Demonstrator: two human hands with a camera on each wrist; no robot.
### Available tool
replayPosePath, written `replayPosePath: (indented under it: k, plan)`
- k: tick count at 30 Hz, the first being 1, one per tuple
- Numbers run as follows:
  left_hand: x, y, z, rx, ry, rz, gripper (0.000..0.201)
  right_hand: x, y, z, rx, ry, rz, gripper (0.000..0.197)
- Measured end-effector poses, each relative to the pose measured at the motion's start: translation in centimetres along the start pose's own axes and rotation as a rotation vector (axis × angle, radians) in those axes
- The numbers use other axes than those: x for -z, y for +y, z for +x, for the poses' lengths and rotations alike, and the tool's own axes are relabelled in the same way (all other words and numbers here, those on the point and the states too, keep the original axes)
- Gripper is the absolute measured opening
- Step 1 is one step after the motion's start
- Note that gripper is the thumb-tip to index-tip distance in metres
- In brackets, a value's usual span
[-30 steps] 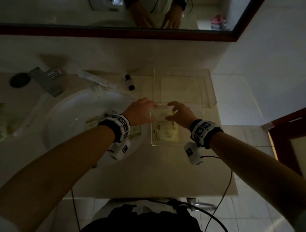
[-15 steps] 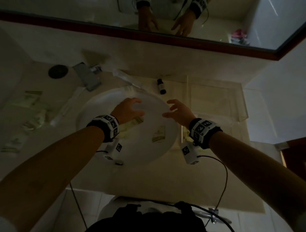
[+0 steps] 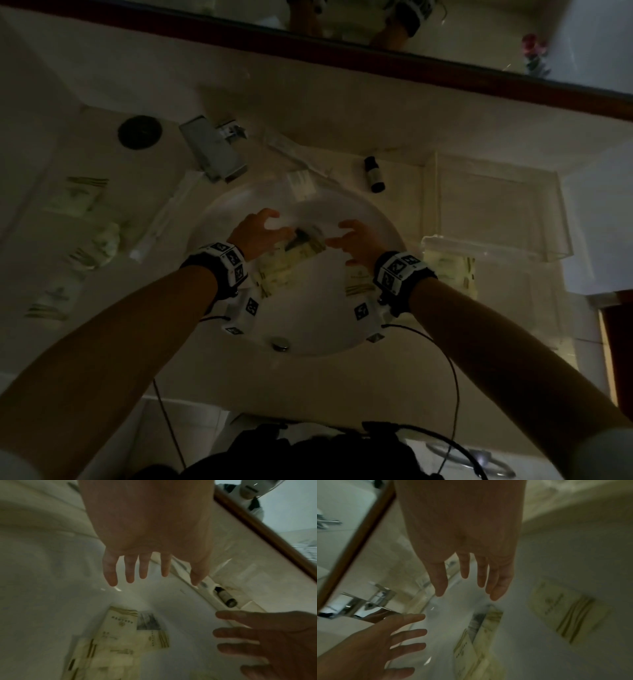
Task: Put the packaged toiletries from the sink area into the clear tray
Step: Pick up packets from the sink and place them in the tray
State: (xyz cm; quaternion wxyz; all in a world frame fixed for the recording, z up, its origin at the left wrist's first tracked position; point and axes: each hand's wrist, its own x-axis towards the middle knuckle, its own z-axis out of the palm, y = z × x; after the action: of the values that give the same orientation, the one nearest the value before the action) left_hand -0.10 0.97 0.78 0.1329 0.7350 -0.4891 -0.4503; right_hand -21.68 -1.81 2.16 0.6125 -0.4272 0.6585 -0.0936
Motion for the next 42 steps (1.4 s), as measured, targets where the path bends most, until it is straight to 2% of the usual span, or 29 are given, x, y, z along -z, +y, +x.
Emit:
replayPosePath:
  k: [4, 13, 21, 27, 31, 34, 35, 37, 38, 40, 42]
  plan:
    - [0.1, -2.3, 2.0, 0.097, -0.035, 0.014, 0.065, -2.2, 0.4, 2.0, -0.115, -0.052, 0.058, 0.057]
    - [-1.0, -5.3, 4.9, 0.315, -0.169, 0.019, 0.083, -4.8, 1.2, 4.4, -0.186, -0.106, 0.086, 0.054]
    - [-2.0, -5.1, 6.3, 0.429, -0.227, 0.033, 0.102, -5.3, 1.5, 5.7, -0.226, -0.107, 0.092, 0.056]
    - [-2.5, -4.7, 7.0, 0.461, -0.238, 0.125, 0.107, -4.9, 2.3, 6.3, -0.246, -0.1, 0.138, 0.054]
    - [-3.0, -4.4, 7.0, 0.47, -0.205, 0.072, 0.098, -4.4, 2.6, 6.5, -0.265, -0.098, 0.13, 0.052]
    - [-3.2, -4.1, 7.1, 0.459, -0.18, 0.028, 0.081, -4.2, 2.7, 6.7, -0.268, -0.098, 0.113, 0.049]
    - [-3.2, -4.2, 7.1, 0.44, -0.166, 0.027, 0.067, -4.2, 2.7, 6.7, -0.267, -0.097, 0.108, 0.049]
    - [-3.2, -4.2, 7.1, 0.384, -0.141, 0.001, 0.022, -4.3, 2.6, 6.7, -0.261, -0.096, 0.095, 0.049]
    - [-3.1, -4.1, 6.9, 0.359, -0.132, -0.005, 0.018, -4.4, 2.6, 6.7, -0.259, -0.095, 0.093, 0.049]
    - [-3.1, -4.0, 6.9, 0.331, -0.14, -0.015, 0.035, -4.5, 2.3, 6.7, -0.247, -0.087, 0.094, 0.048]
    - [-3.1, -3.6, 6.9, 0.308, -0.179, -0.043, 0.034, -4.7, 2.0, 6.7, -0.231, -0.079, 0.09, 0.05]
